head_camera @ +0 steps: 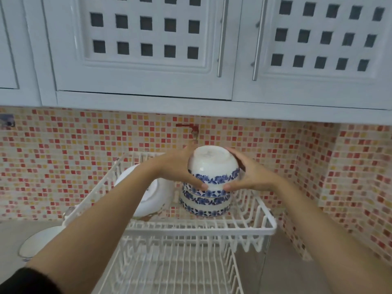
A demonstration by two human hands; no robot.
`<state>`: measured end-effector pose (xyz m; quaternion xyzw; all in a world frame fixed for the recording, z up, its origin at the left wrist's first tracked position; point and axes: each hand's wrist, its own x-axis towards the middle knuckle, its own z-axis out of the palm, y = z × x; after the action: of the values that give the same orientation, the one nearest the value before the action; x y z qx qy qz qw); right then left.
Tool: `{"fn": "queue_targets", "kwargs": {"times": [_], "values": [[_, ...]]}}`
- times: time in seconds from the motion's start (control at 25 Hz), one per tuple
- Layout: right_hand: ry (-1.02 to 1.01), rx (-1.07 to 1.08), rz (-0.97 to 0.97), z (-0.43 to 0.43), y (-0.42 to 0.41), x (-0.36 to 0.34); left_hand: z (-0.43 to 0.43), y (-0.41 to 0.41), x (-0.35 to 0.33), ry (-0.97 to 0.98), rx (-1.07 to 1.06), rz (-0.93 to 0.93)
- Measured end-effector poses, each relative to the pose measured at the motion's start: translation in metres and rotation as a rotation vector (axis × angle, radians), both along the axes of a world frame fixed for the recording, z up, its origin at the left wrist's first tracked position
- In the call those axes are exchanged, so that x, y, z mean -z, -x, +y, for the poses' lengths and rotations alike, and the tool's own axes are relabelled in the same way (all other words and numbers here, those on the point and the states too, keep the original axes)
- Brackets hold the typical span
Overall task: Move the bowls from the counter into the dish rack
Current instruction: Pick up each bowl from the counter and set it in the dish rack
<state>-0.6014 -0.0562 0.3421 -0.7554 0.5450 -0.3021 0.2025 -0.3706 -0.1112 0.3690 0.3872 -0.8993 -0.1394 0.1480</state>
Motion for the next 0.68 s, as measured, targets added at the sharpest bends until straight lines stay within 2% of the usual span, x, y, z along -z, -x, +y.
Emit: {"fn": "queue_targets", "kwargs": {"times": [0.28, 0.48, 0.68], "values": [[-0.104, -0.013, 0.191, -0.031, 0.008, 0.017, -0.014, 0.031, 0.001, -0.041, -0.139, -0.332], [-0.157, 0.033, 0.333, -0.045, 0.011, 0.019, -0.017, 0.042, 0.004, -0.076, -0.202, -0.469], [-0.184, 0.053, 0.381, -0.044, 0.008, 0.019, -0.017, 0.045, 0.011, -0.037, -0.232, -0.542]]}}
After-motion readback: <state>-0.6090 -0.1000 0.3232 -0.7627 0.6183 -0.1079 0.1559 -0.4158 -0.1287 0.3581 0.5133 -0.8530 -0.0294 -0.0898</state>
